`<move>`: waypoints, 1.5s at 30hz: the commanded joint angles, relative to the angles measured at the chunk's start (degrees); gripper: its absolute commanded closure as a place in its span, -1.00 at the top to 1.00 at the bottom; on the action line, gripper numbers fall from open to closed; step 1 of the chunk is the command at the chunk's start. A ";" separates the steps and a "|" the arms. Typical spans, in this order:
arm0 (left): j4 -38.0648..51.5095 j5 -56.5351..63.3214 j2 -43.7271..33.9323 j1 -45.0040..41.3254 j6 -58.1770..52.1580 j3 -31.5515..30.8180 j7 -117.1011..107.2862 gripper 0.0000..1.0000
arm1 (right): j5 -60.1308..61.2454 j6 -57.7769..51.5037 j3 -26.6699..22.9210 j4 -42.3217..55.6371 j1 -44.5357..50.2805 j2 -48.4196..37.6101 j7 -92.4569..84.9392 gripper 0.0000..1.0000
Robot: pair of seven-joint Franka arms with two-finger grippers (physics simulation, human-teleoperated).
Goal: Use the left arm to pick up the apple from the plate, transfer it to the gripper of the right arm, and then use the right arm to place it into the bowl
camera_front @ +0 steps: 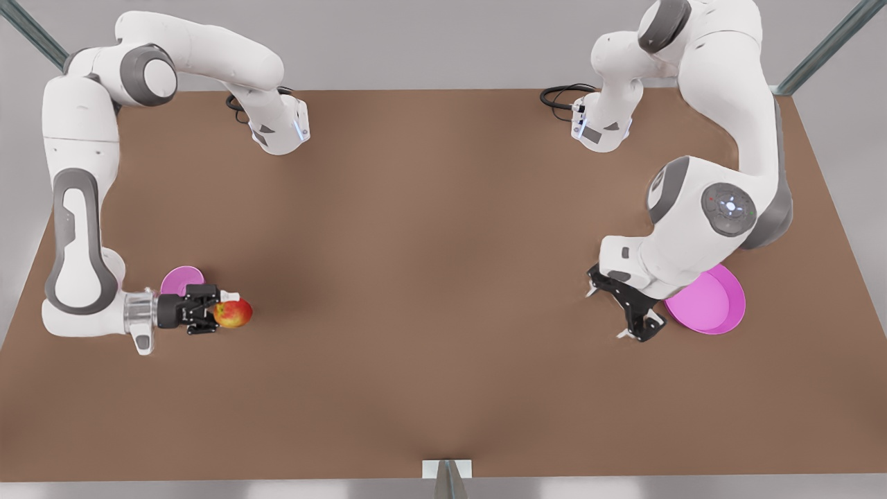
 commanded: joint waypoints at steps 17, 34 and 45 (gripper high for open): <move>-10.80 -4.11 -11.49 -5.62 -13.39 21.54 -42.95 1.00 | -28.27 -7.23 0.19 0.28 -10.05 -3.04 -12.35 0.57; -10.80 -4.11 -9.38 -5.36 -12.95 21.54 -42.86 1.00 | -37.59 4.20 -0.08 0.28 -10.32 2.06 -12.09 0.57; -10.71 -4.29 -9.30 -5.36 -12.51 21.54 -42.95 1.00 | -43.56 -3.36 3.79 19.96 -0.57 -2.94 3.27 1.00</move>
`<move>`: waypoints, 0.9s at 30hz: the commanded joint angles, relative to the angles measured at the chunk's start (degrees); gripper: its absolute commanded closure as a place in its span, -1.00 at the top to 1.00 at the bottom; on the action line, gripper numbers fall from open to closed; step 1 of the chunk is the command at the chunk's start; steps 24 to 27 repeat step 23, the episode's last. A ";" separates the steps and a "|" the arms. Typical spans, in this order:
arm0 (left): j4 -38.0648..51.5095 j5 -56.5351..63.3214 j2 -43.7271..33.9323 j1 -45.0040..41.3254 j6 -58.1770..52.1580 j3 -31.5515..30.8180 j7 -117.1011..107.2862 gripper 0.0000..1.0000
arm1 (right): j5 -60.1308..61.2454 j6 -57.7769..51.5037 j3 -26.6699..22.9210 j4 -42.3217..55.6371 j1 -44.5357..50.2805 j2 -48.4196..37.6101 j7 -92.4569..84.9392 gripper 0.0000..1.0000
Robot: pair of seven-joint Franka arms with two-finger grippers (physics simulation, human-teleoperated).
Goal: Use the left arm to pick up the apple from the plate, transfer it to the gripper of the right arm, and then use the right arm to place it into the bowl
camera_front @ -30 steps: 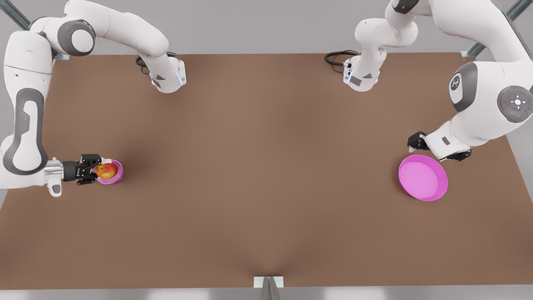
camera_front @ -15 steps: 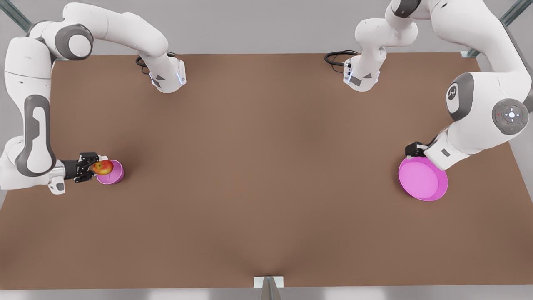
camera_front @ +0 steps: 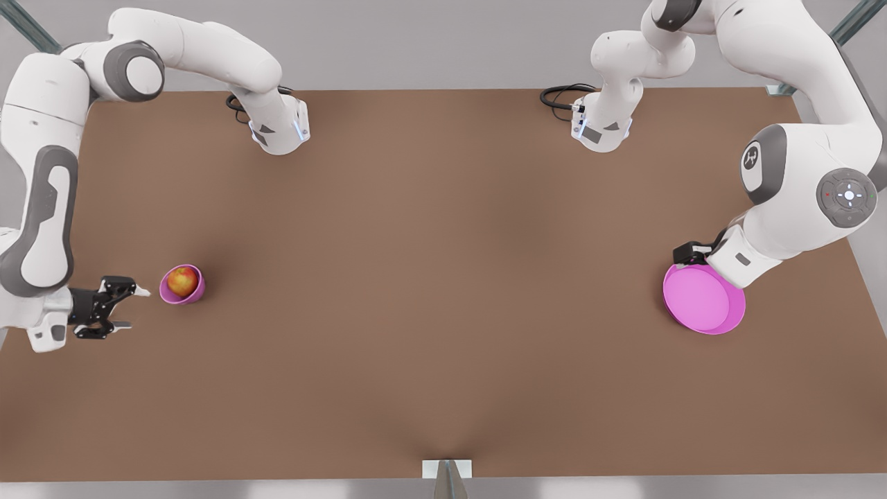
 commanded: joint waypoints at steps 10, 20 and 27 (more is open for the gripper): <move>2.68 -0.03 3.42 -0.41 3.19 -0.27 -3.30 1.00 | -3.73 2.51 -22.46 -27.69 35.43 -40.08 69.39 1.00; 2.68 -0.03 3.60 -0.94 3.37 -0.35 -3.39 1.00 | -5.67 1.46 -19.56 -19.78 34.90 -33.22 76.07 1.00; 2.68 -0.03 3.68 -0.94 3.37 -0.35 -3.39 1.00 | -5.58 1.81 -19.64 -19.78 34.46 -32.70 76.16 1.00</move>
